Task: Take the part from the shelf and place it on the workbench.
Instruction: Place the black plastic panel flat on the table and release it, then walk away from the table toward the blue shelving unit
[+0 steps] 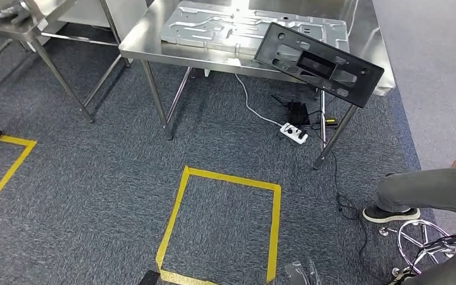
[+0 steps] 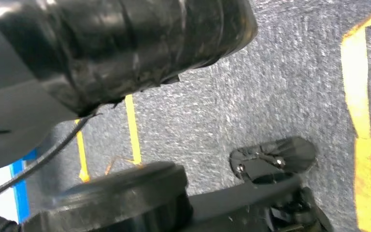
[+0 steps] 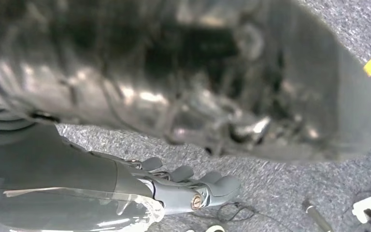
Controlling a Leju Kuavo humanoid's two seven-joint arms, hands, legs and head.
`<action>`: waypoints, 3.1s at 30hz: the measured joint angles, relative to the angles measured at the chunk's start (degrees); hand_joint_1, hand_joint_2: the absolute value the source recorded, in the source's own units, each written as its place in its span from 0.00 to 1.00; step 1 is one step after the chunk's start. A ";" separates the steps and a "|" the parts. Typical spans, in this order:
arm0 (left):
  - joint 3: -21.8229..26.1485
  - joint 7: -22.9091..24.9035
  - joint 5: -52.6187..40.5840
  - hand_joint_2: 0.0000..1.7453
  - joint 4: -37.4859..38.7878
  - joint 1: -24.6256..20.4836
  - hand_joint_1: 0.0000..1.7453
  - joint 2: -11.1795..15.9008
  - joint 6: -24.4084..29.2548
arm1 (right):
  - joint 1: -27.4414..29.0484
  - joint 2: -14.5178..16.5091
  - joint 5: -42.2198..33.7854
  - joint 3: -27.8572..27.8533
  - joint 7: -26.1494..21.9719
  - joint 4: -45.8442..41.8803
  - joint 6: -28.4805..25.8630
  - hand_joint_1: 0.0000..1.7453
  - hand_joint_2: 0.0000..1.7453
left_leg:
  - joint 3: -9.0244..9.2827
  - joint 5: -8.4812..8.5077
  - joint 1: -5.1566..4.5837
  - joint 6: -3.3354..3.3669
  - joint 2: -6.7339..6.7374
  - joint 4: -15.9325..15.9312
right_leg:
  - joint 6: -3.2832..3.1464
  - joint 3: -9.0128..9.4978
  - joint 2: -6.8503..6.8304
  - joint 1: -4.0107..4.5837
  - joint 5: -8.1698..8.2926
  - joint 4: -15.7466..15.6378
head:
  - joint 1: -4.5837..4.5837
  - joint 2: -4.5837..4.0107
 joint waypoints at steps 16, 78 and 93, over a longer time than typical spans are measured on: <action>0.66 0.67 -4.03 0.00 -3.26 -0.03 0.00 -0.11 -1.77 | -1.58 2.43 -10.54 -6.79 24.29 12.79 17.66 0.00 0.00 | 11.36 -8.09 1.73 -3.04 1.54 -2.07 | 0.53 -9.84 -1.86 -0.86 7.93 0.02 | -0.29 0.00; -7.93 4.10 -12.00 0.00 -4.54 -0.66 0.00 1.36 -5.08 | -2.15 5.17 -1.79 -1.29 30.45 16.89 19.48 0.00 0.00 | 3.42 -2.75 0.59 -2.16 2.92 -0.59 | -0.60 -3.18 -5.63 -0.25 1.93 -0.26 | -0.51 0.00; -7.19 13.70 -8.11 0.00 -3.90 -10.14 0.00 -5.54 -0.90 | -2.69 5.21 9.90 9.66 32.79 16.79 27.34 0.00 0.00 | 2.21 -1.35 1.28 -1.76 -7.23 -0.23 | 0.54 -4.42 3.66 -1.27 2.01 1.02 | -0.31 0.00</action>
